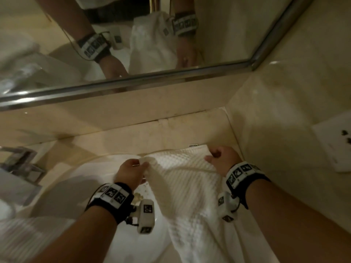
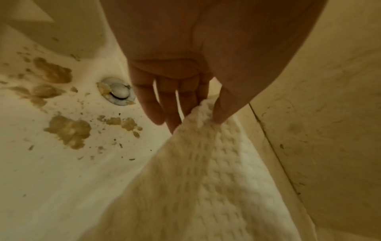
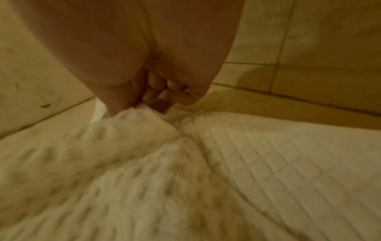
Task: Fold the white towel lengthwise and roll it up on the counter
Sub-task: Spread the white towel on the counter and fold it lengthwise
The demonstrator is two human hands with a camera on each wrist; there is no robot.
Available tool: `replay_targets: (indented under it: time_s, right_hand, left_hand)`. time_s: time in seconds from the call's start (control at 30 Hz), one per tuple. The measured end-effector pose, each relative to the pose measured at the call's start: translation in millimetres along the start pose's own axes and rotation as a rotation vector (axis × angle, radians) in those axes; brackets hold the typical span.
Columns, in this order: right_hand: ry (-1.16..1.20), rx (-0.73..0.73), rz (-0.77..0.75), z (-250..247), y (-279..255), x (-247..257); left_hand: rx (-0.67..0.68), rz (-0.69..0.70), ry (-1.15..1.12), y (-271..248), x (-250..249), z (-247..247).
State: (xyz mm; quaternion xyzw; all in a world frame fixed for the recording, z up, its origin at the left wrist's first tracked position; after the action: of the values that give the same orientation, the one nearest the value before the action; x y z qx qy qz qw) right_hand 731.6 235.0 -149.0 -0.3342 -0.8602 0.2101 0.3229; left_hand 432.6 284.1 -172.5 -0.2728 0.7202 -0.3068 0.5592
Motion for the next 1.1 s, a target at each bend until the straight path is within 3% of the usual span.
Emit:
replay_targets:
  time_s: [0.13, 0.3, 0.37, 0.43, 0.53, 0.6, 0.67, 0.77, 0.93, 1.03, 1.1]
  right_hand:
    - [0.042, -0.055, -0.011, -8.7, -0.9, -0.4]
    - [0.063, -0.15, -0.012, -40.3, 11.5, 8.3]
    - [0.123, -0.145, 0.016, -53.0, 22.1, 14.2]
    - [0.228, -0.235, -0.024, -65.1, 29.9, 22.6]
    - [0.21, -0.421, -0.131, -78.0, 29.5, 34.4]
    - [0.219, -0.399, -0.09, -78.5, 19.8, 31.7]
    - [0.103, -0.318, -0.016, -71.0, 6.5, 19.3]
    - [-0.166, -0.149, 0.118, -46.5, -21.9, -23.0]
    - [-0.221, 0.061, 0.15, -3.9, -71.1, -98.1]
    - [-0.231, 0.051, 0.134, 2.5, -81.7, -105.3]
    - [-0.267, -0.094, 0.102, -3.9, -83.8, -99.0]
  left_hand:
    - [-0.005, 0.105, 0.318, -2.0, -8.8, -1.2]
    - [0.034, 0.147, 0.304, -10.7, -52.9, 22.2]
    - [0.05, 0.105, 0.233, -11.2, -74.4, 32.8]
    - [0.095, 0.076, 0.017, -7.9, -92.0, 38.5]
    - [0.081, 0.217, -0.27, -3.1, -113.0, 36.9]
    - [0.082, 0.23, -0.327, -6.5, -116.4, 33.5]
    - [0.03, 0.192, -0.22, -9.4, -106.5, 30.9]
    - [-0.002, 0.113, 0.116, -14.0, -60.3, 30.0]
    - [0.198, -0.136, 0.332, -53.7, 29.5, 42.9]
    - [0.311, -0.155, 0.38, -72.6, 58.6, 54.5]
    - [0.298, -0.122, 0.333, -77.9, 63.3, 60.3]
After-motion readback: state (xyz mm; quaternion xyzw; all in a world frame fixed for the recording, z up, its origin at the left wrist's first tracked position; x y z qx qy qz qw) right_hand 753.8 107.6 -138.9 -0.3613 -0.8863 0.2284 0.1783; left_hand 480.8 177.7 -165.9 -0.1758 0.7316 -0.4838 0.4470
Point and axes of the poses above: each hand's wrist, its own y-axis towards the middle knuckle, its own z-axis out of the palm, x = y × z, the point moved 1 cm from there along y, towards the middle knuckle, and after that the axes turned 4 degrees about -y, right-handed, at the moved point
